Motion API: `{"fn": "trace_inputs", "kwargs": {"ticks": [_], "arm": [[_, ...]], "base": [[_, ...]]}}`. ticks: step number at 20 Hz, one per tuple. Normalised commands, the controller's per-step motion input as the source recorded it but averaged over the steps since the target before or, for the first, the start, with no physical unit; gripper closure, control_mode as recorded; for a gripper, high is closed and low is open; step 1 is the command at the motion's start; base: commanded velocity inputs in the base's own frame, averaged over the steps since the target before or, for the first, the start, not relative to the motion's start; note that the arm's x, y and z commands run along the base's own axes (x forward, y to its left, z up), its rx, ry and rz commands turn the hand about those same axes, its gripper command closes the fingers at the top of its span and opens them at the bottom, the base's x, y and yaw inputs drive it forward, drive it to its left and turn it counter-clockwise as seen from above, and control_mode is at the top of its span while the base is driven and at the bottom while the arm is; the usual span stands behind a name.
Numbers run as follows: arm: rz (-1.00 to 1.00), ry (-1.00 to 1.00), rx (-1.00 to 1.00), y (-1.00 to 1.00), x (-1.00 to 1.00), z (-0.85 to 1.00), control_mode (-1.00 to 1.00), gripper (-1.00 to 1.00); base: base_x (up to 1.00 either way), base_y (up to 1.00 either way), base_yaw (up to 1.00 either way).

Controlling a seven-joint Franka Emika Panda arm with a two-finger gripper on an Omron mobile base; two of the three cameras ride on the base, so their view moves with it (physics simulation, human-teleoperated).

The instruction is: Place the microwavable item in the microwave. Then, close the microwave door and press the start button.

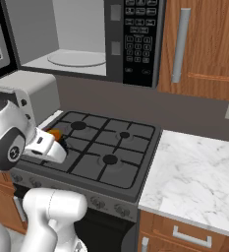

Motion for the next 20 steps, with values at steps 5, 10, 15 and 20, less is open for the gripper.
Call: {"fn": "trace_inputs", "kwargs": {"ticks": [5,10,15,20], "arm": [[0.0,-0.13,-0.01,0.0,0.0,0.98,-1.0,1.0],[0.0,-0.12,-0.01,0.0,0.08,0.62,-1.0,1.0],[0.0,-0.15,0.0,0.0,0.2,0.31,-1.0,1.0],[0.0,-0.18,0.0,0.0,0.44,0.22,-1.0,1.0]], "base": [[0.0,0.0,0.0],[0.0,0.0,0.0],[0.0,0.0,0.0],[0.0,0.0,0.0]]}}
